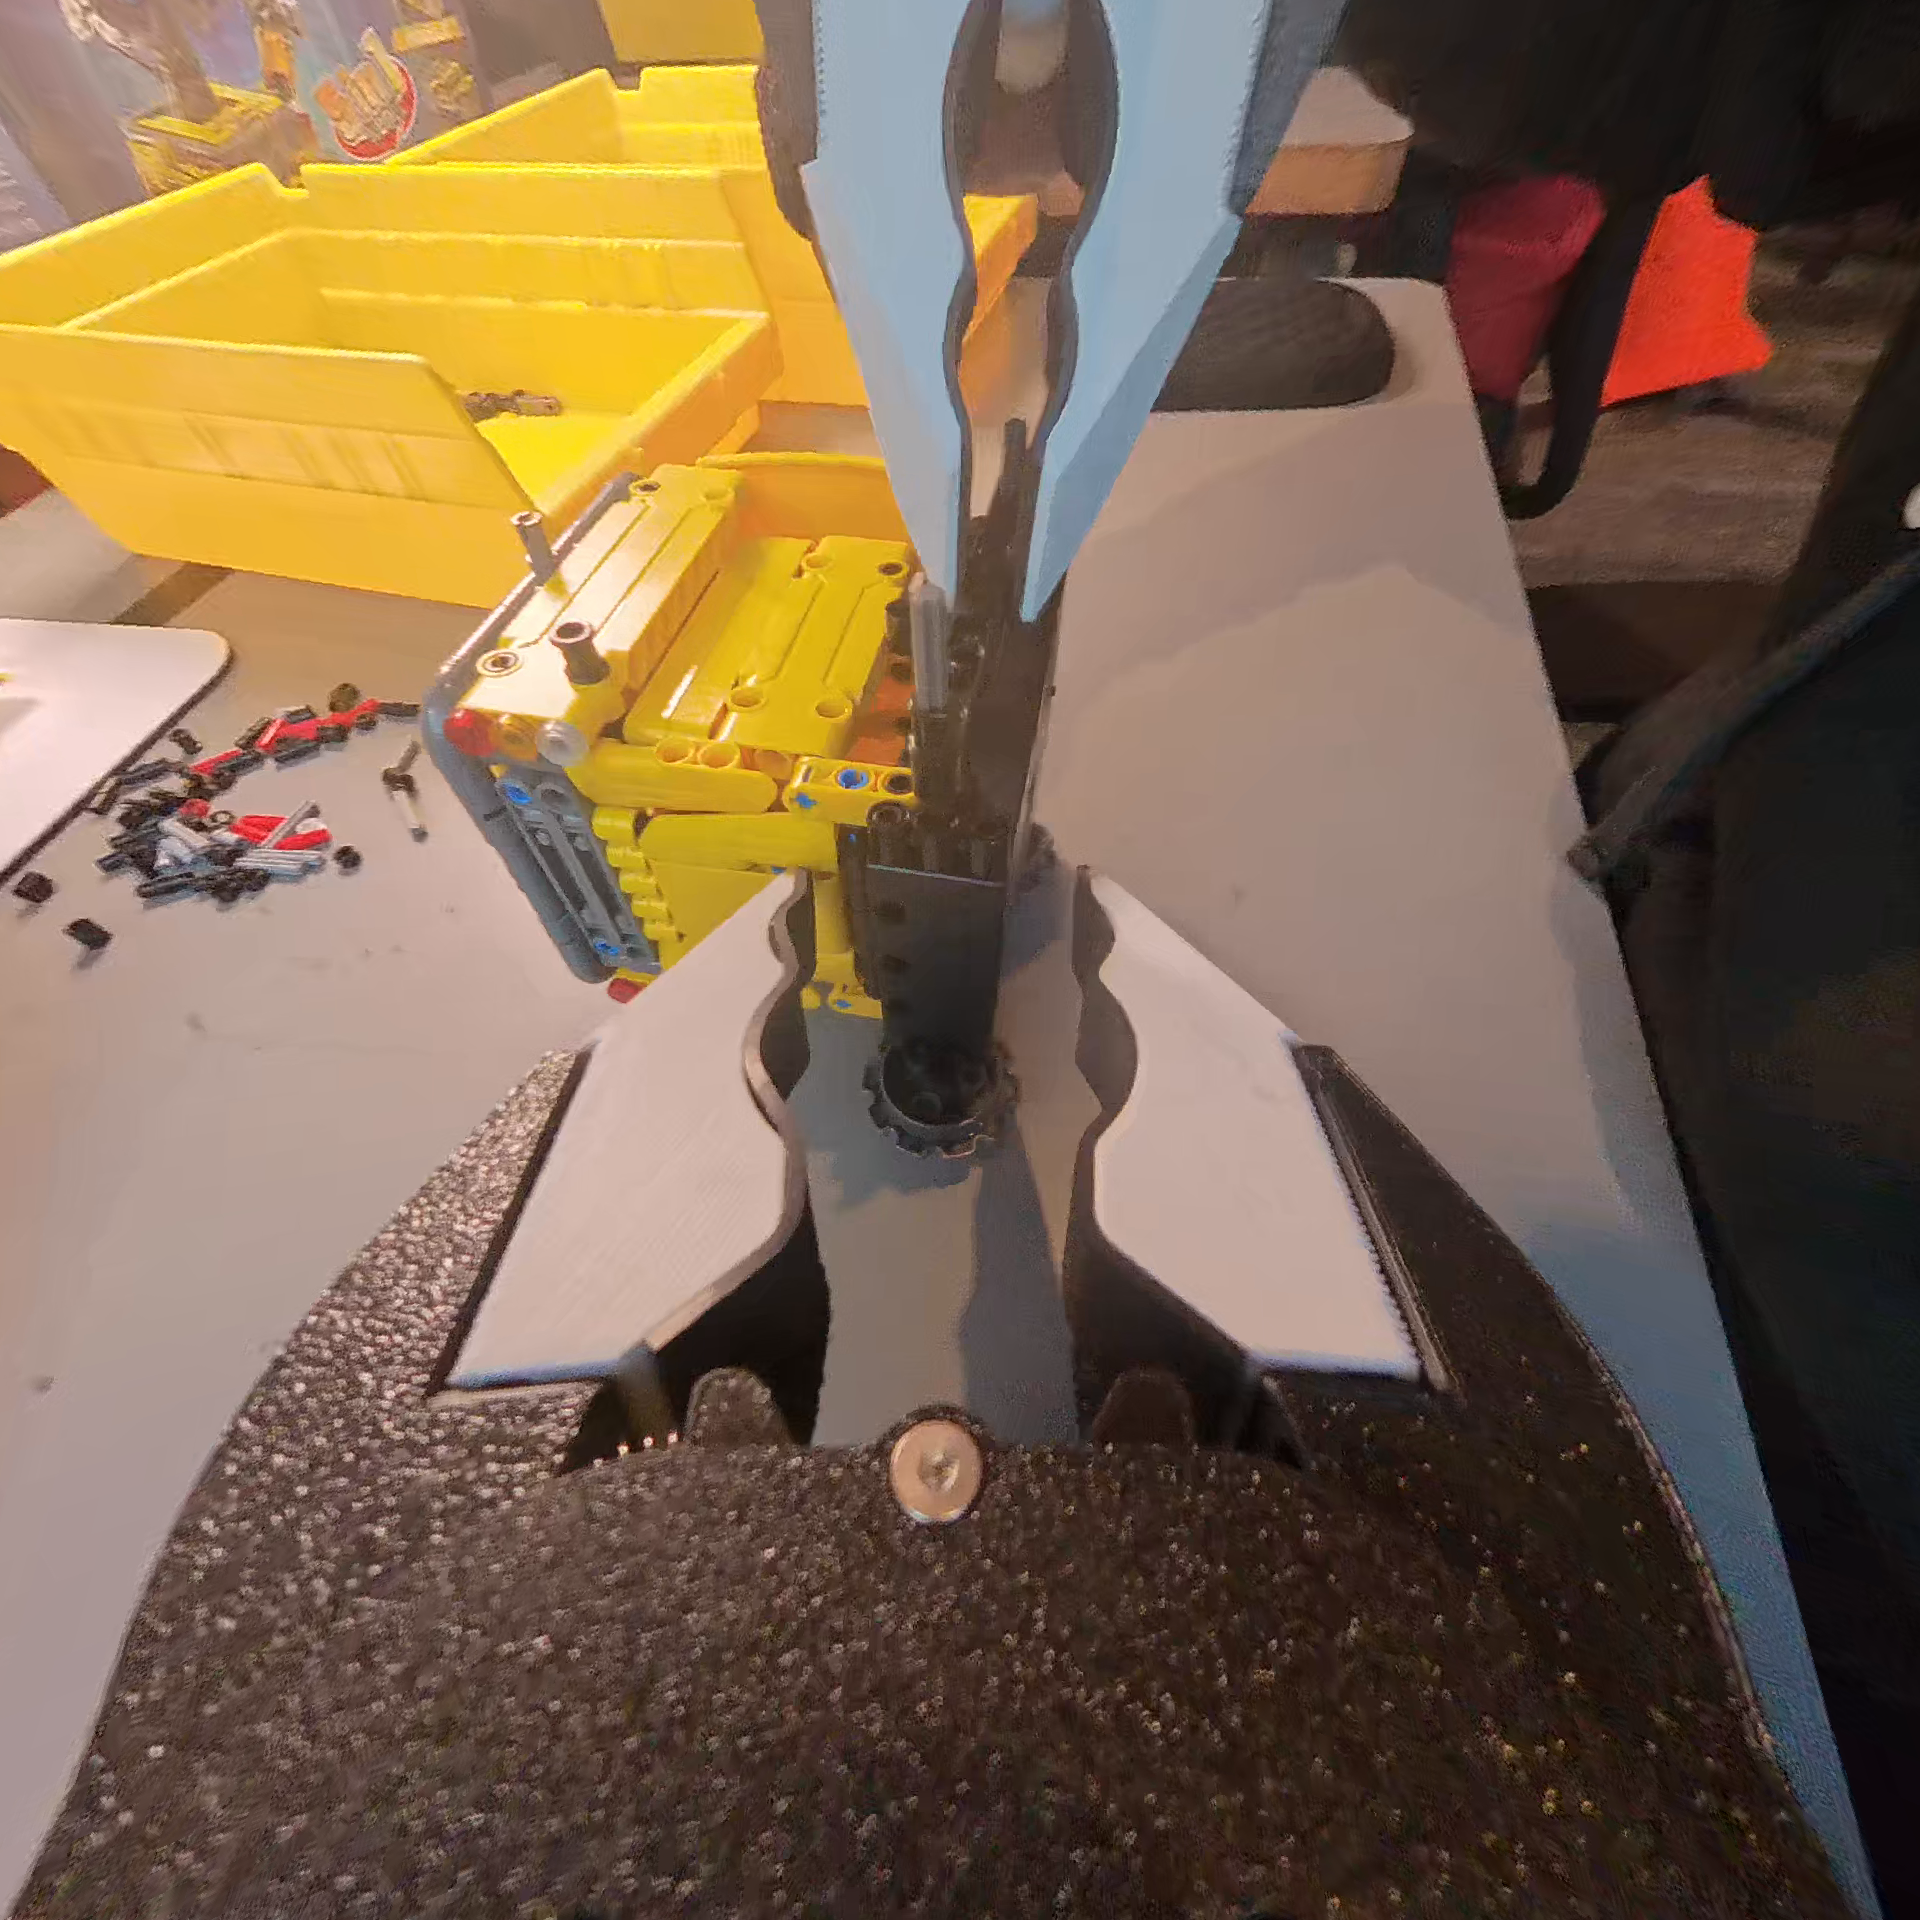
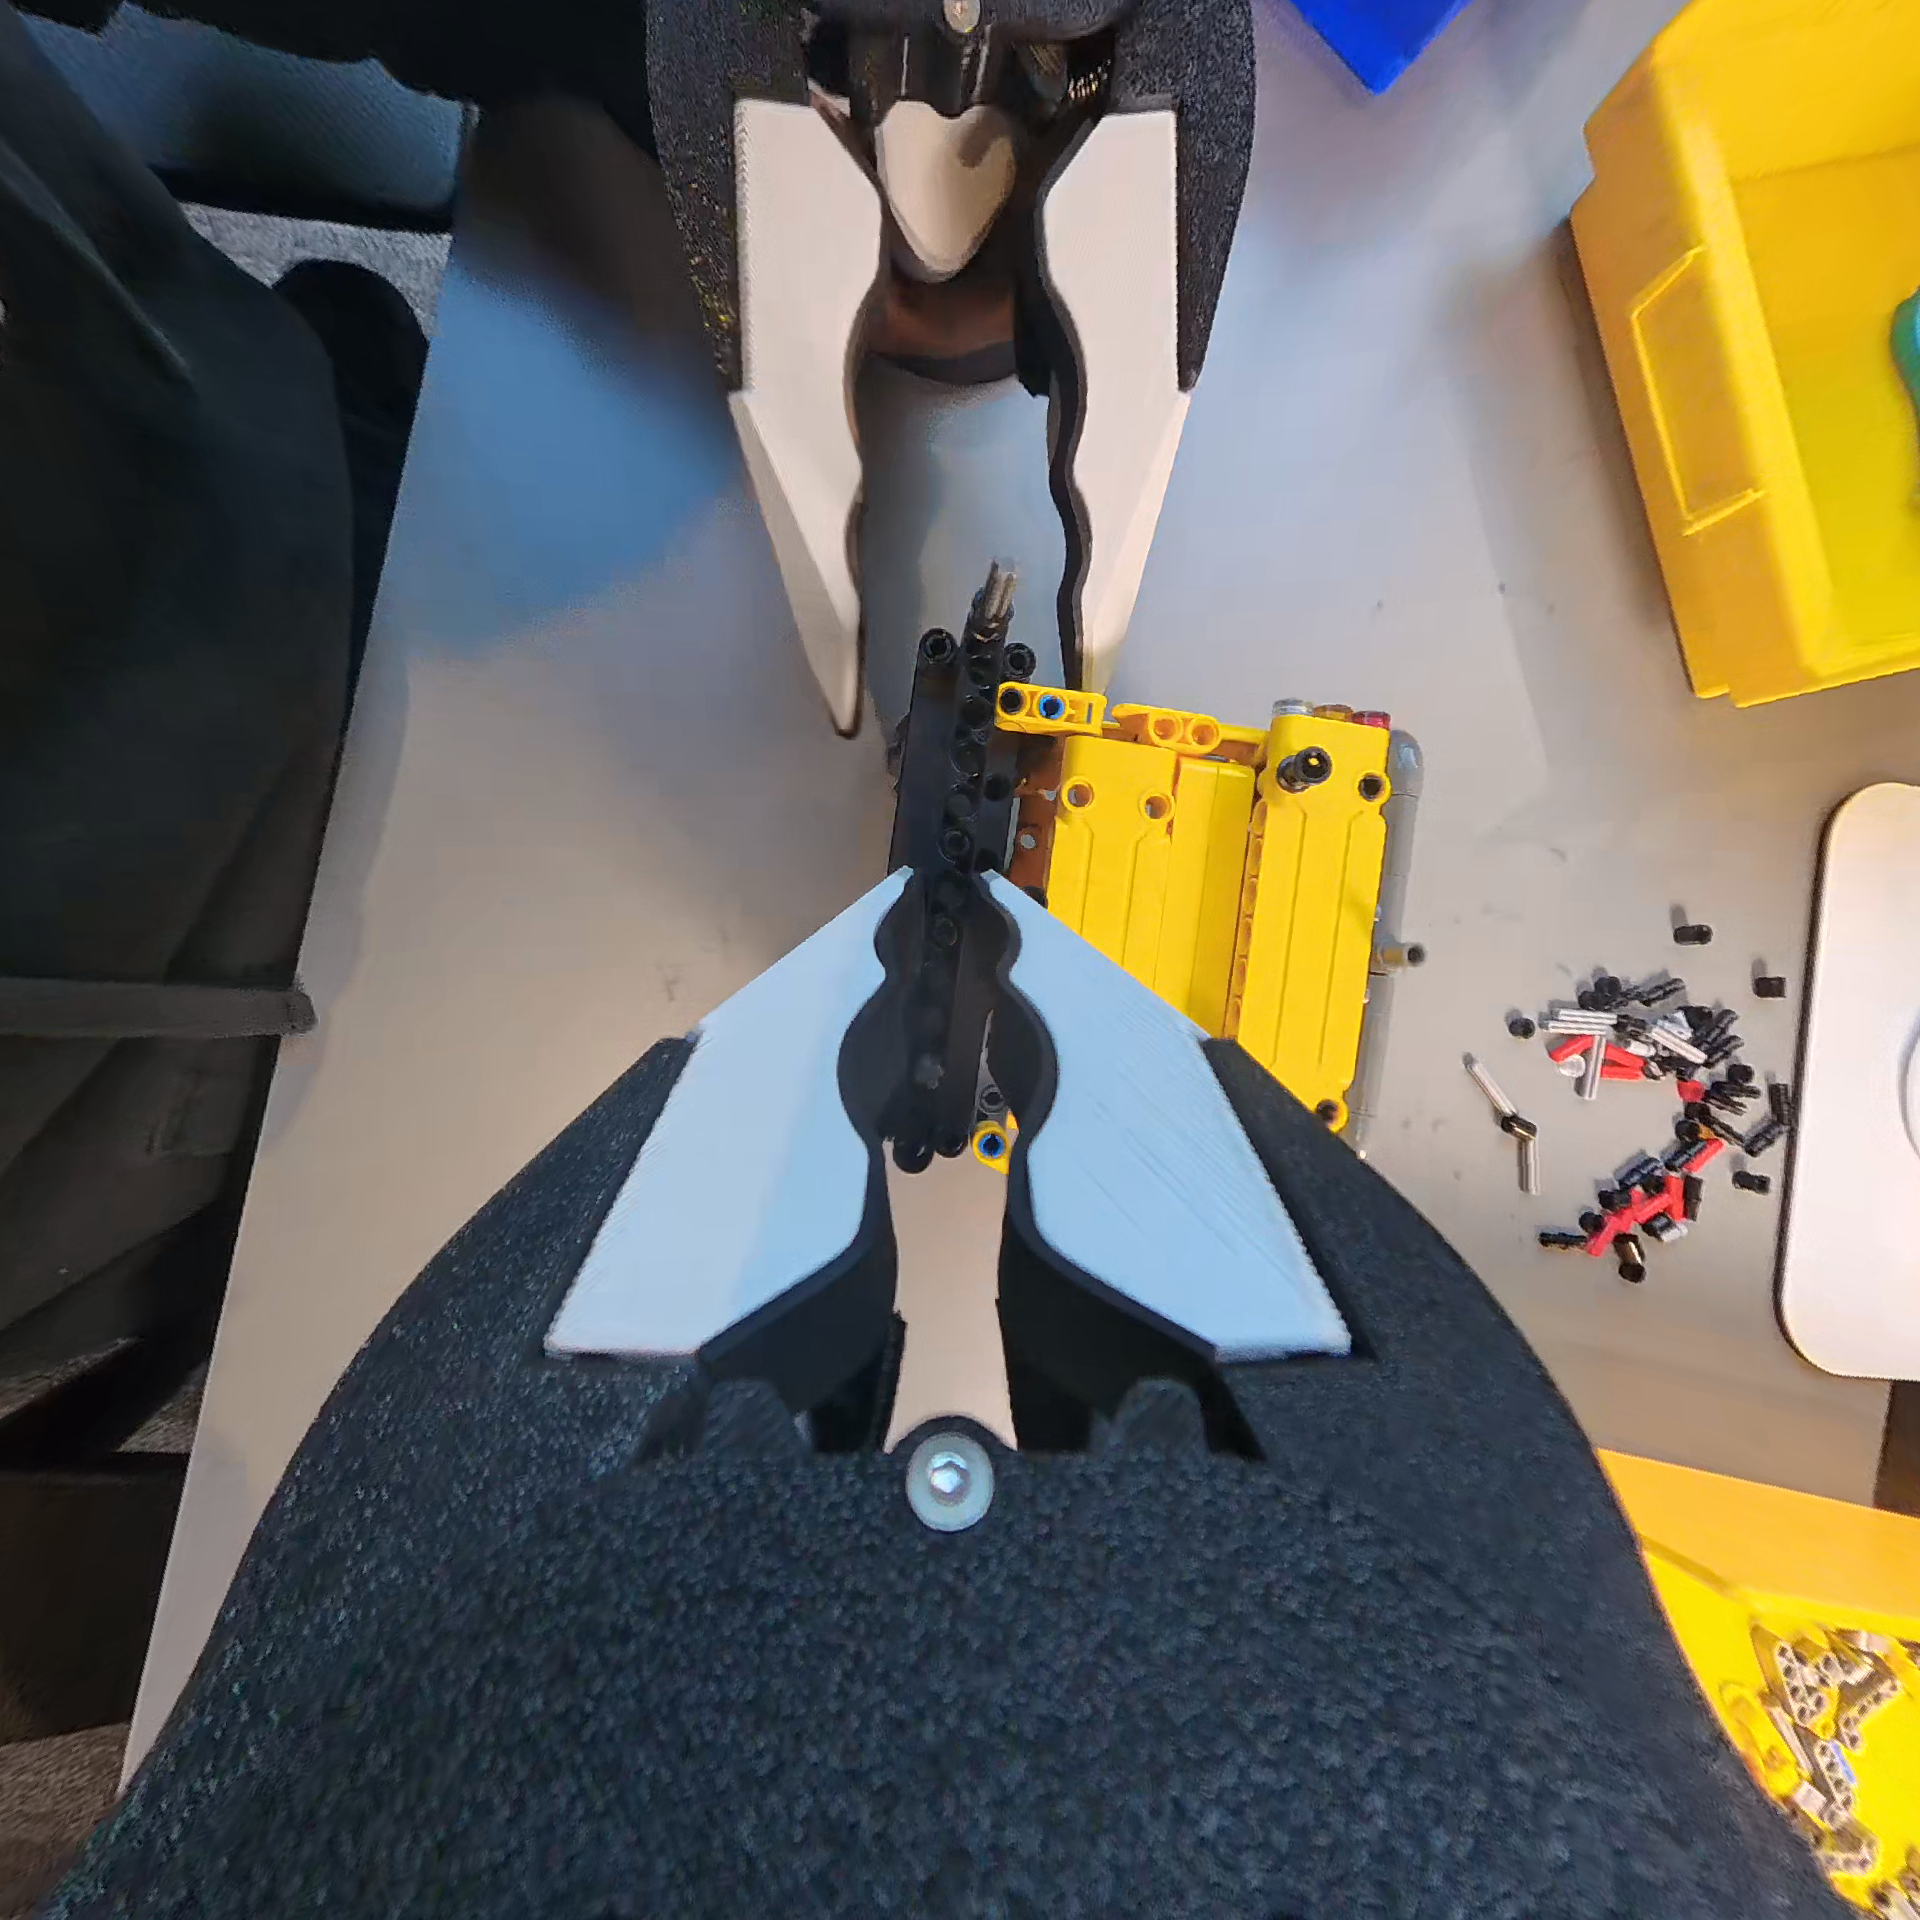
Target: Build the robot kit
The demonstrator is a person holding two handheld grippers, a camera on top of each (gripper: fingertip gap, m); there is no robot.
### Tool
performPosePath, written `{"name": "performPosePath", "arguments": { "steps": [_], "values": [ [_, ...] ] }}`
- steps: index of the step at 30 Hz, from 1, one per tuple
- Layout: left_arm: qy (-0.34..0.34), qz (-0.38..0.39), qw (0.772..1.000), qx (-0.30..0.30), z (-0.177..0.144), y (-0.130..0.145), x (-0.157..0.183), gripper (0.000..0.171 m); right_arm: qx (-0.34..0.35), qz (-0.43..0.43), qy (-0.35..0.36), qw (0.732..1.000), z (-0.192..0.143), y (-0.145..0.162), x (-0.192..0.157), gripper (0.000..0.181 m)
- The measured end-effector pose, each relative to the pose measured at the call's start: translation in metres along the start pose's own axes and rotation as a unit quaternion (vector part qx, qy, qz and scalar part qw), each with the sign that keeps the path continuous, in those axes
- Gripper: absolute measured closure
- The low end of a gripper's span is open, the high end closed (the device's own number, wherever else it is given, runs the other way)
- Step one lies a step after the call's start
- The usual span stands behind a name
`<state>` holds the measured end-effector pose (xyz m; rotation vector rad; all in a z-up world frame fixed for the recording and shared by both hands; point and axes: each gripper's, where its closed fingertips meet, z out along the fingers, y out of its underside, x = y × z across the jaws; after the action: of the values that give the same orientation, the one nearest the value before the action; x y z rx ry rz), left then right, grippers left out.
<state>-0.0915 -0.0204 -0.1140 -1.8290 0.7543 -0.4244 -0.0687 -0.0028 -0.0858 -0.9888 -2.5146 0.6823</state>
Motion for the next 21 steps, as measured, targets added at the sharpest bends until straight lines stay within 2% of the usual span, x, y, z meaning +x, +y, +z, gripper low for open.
{"name": "performPosePath", "arguments": {
  "steps": [3,10,21],
  "values": [
    [-0.031,0.0,1.0,-0.004,0.0024,-0.0004,-0.0063,0.136,-0.011,0.0,-0.001,1.0,-0.0001,0.0007,0.0007,0.173],
    [-0.06,-0.013,0.998,-0.011,0.0042,-0.0002,-0.002,0.144,-0.039,0.012,-0.011,0.999,-0.0006,0.0028,0.001,0.174],
    [-0.072,-0.047,0.996,0.012,0.0048,-0.0008,-0.0015,0.144,-0.065,0.037,-0.023,0.997,-0.0002,0.0046,0.0016,0.174]
  ]
}}
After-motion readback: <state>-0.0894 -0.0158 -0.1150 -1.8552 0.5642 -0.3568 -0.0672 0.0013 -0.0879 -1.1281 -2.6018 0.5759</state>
